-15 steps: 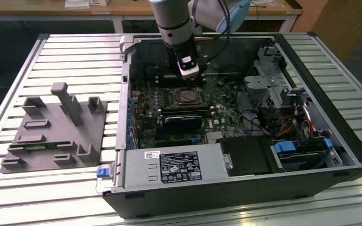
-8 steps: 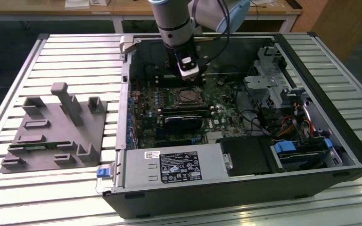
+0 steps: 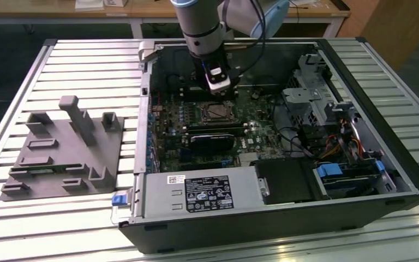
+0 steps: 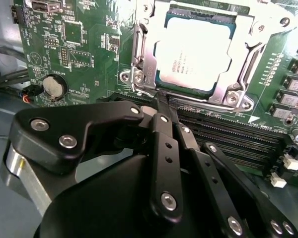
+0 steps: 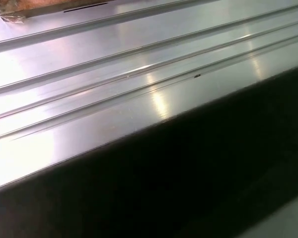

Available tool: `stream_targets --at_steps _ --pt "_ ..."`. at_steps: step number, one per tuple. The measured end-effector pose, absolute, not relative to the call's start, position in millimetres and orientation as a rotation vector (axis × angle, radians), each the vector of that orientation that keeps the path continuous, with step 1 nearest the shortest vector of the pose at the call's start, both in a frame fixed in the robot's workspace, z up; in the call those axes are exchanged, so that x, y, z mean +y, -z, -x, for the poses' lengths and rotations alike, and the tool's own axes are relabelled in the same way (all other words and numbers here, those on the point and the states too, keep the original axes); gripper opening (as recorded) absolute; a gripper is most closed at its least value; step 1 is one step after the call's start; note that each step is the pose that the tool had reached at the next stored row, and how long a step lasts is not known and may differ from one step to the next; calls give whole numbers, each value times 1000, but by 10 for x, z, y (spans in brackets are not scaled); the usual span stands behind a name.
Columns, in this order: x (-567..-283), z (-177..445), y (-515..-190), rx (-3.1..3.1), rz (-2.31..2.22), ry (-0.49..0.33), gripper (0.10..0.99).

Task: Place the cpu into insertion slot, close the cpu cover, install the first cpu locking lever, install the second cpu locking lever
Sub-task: 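Install the first cpu locking lever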

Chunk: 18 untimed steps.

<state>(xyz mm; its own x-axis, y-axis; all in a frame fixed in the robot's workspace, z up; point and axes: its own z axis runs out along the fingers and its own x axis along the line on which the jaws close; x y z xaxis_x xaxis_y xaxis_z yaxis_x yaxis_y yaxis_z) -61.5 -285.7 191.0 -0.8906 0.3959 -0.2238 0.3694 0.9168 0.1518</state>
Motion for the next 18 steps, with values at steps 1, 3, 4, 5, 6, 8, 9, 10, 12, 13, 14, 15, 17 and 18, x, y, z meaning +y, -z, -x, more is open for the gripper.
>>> stream_targets --at_steps 1,3,4,5,6,8,9,10,12,13,14,15,17,18 --pt "-2859 614 -1905 2827 -574 -153 106" --pt "-2861 612 -1900 2827 -574 -153 106" --pt "-2860 611 -1899 2827 -574 -153 106" --pt "-2860 611 -1898 2827 -574 -154 106" --pt "-2860 610 -1898 2827 -574 -154 106" --pt "-2860 610 -1901 2827 -574 -155 106" --pt "-2859 610 -1904 2827 -574 -155 106" --pt "-2859 609 -1908 2827 -574 -156 106" --pt "-2858 608 -1920 2826 -574 -156 106" --pt "-2860 609 -1929 2827 -574 -155 106" --pt "-2859 609 -1933 2827 -574 -155 106" --pt "-2859 609 -1936 2827 -574 -156 106" --pt "-2860 609 -1939 2827 -574 -156 106" --pt "-2860 610 -1939 2827 -574 -156 106"
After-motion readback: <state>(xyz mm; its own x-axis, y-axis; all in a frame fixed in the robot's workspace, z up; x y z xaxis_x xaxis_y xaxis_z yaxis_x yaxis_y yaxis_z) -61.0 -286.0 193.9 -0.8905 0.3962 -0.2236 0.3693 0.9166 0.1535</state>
